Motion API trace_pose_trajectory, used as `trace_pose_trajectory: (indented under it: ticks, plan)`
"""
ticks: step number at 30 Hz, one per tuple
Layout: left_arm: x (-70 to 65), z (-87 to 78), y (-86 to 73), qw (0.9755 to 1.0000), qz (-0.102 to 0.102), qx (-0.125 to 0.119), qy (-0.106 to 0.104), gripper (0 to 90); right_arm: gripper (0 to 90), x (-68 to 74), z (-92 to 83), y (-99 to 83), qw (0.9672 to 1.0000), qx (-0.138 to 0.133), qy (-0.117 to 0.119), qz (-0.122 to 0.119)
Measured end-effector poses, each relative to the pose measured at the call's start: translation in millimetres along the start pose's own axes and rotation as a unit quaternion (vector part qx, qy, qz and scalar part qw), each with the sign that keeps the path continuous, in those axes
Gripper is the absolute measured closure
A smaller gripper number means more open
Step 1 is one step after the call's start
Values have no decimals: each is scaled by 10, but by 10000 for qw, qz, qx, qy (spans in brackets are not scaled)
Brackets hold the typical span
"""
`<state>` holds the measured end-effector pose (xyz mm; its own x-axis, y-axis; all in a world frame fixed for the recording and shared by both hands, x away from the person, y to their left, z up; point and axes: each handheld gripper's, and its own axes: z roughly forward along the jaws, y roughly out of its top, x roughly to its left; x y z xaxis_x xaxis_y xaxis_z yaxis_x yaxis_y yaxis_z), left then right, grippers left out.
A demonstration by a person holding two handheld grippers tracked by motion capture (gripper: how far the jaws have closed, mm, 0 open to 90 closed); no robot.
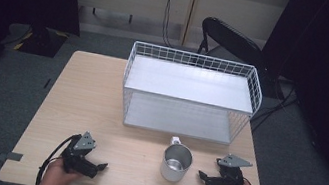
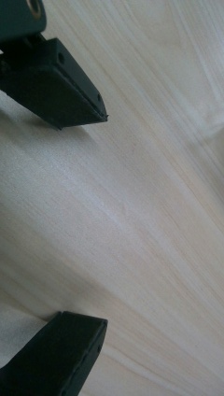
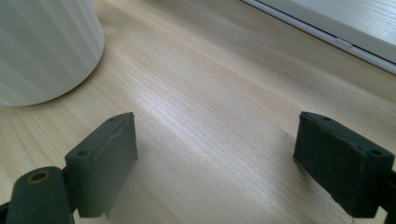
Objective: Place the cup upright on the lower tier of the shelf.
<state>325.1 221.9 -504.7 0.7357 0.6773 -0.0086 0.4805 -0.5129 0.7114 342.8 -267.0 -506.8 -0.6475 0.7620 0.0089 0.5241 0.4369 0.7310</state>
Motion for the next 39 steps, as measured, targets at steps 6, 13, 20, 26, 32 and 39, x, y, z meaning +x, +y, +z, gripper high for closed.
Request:
trace_pose_trajectory:
  ticks: [6, 13, 20, 26, 32, 39]
  plan:
    - [-3, -2, -3, 10000, -12, -3, 29, 28, 126, -1, 2, 2, 10000, -5, -6, 17]
    - [1, -1, -1, 10000, -20, 8, -12, 26, 153, 42, -31, 14, 9996, 140, -167, 188]
    - [-3, -2, -2, 10000, -40, 14, 5, 24, 206, 49, -92, 106, 9979, 392, -62, 502]
    - [-4, -2, -2, 10000, -31, 7, 24, 24, 198, 73, -244, 238, 9983, 272, -125, 496]
    - [-3, -2, -2, 10000, -31, 6, 22, 24, 214, 118, -333, 378, 9983, 193, -23, 552]
    - [-3, -2, -2, 10000, -31, 5, 21, 24, 216, 128, -405, 521, 9985, 167, -16, 529]
